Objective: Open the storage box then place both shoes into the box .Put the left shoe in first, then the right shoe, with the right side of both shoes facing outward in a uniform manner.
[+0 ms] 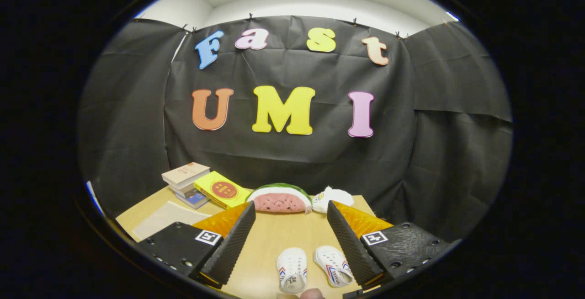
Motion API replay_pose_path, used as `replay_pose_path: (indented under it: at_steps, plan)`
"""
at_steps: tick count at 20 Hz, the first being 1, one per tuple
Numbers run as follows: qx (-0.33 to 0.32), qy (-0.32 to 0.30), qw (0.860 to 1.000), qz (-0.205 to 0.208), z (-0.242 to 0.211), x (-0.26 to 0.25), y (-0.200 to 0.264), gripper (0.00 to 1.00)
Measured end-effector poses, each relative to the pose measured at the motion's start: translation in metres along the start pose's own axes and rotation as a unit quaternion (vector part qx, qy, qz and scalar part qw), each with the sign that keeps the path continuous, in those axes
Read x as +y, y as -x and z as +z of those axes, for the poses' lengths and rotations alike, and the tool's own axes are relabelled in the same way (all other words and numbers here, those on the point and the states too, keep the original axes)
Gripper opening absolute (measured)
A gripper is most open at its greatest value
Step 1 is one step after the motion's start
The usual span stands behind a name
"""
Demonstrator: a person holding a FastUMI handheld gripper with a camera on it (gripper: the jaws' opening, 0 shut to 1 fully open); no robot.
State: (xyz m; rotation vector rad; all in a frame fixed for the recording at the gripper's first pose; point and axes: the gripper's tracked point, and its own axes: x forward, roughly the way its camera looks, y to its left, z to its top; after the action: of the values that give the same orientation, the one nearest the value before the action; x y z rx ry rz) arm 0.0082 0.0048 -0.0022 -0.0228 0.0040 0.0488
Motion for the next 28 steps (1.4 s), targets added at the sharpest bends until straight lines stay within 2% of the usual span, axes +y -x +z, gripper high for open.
replay_pose_path:
  at_steps: [15, 28]
  plan:
    - [0.005, -0.006, 1.0, 0.005, -0.004, -0.019, -0.01, 0.95]
    - [0.032, -0.041, 0.997, 0.051, -0.029, 0.015, -0.012, 0.95]
